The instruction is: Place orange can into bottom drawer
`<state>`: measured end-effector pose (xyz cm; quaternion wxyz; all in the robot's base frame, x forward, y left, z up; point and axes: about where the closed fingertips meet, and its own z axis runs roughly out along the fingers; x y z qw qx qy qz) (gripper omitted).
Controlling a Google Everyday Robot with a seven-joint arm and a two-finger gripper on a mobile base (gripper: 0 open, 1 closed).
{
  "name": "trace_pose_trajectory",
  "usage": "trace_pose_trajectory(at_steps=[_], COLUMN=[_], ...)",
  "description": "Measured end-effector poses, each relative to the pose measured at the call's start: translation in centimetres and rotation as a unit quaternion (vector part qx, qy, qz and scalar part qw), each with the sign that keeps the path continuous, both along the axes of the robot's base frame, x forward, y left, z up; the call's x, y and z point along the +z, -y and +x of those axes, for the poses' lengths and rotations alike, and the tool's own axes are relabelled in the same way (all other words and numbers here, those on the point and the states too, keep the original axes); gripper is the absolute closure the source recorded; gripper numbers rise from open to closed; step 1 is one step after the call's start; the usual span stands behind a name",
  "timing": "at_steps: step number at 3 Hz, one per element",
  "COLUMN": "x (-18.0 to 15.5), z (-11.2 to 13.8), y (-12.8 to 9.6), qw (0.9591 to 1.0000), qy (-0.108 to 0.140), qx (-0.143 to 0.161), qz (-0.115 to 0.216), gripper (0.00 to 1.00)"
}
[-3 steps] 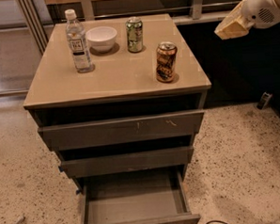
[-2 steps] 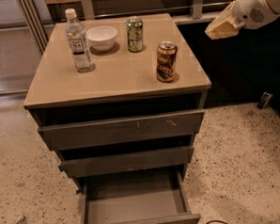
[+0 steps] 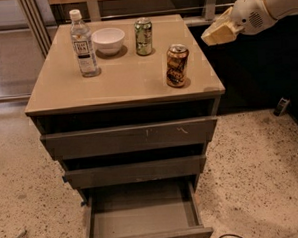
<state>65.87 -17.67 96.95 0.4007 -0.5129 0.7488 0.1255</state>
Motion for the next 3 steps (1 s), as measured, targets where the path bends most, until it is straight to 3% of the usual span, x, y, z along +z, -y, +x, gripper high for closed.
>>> trace_pose_trajectory(at_steps=[2, 3], x=[-1.9, -2.9], z=[0.6, 1.2], y=[-1.2, -1.9], qw=[0.9995, 0.9989], qy=[-0.029, -0.042], qx=[0.009, 0.01], qz=[0.008, 0.017], gripper=[0.13, 0.1])
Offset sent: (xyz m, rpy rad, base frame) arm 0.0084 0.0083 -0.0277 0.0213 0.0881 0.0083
